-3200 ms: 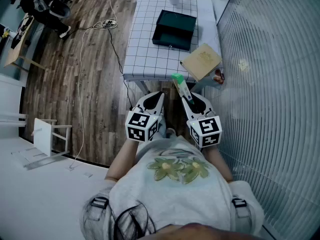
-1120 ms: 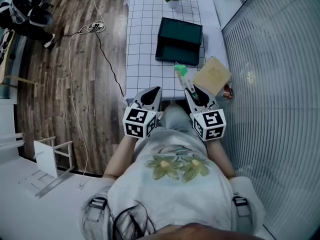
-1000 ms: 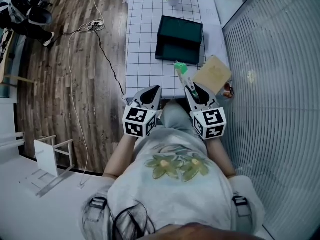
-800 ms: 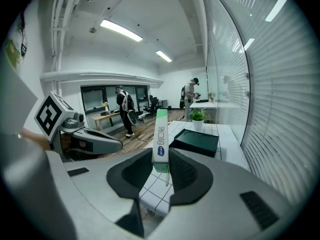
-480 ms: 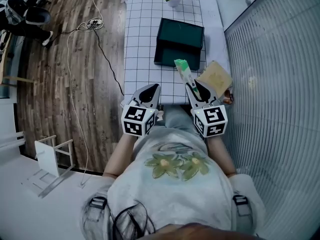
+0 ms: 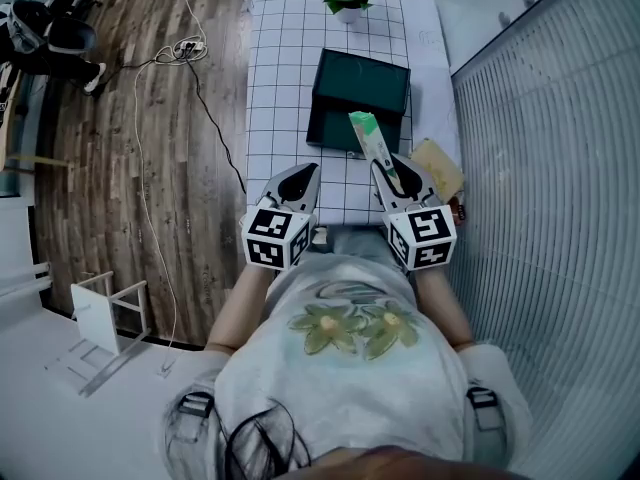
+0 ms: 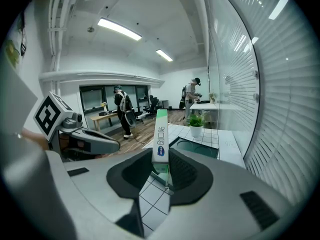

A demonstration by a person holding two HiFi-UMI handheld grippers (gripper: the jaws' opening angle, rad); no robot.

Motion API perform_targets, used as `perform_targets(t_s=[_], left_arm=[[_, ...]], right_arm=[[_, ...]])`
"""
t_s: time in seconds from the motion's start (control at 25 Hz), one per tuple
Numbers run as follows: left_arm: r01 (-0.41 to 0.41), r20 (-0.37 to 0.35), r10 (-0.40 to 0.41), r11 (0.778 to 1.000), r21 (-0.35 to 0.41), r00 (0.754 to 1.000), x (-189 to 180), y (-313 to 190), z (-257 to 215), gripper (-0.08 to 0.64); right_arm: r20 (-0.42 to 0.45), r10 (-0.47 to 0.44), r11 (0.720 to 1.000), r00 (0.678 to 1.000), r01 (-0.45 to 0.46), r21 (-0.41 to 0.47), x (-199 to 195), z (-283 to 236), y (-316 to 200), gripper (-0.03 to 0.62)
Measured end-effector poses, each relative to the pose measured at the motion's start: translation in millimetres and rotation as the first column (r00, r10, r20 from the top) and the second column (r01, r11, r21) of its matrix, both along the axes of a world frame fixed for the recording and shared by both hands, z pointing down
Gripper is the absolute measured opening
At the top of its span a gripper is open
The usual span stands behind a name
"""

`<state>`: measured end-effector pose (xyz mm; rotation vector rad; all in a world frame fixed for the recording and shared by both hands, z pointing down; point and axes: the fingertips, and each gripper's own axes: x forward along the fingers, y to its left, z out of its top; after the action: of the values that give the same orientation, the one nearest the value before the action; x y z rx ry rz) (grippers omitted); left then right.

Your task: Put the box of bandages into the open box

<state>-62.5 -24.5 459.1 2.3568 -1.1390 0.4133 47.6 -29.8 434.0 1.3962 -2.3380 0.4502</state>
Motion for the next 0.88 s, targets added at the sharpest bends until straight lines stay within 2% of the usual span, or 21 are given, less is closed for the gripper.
perform_targets(t_s=[0.88], left_arm=[[0.039, 0.015, -0.038, 0.999, -0.038, 0.999, 1, -55, -6, 0.008]], right_arm=[[-0.027, -0.050, 0.996, 0.998, 0.048, -0.072, 3, 21, -57, 0.095]])
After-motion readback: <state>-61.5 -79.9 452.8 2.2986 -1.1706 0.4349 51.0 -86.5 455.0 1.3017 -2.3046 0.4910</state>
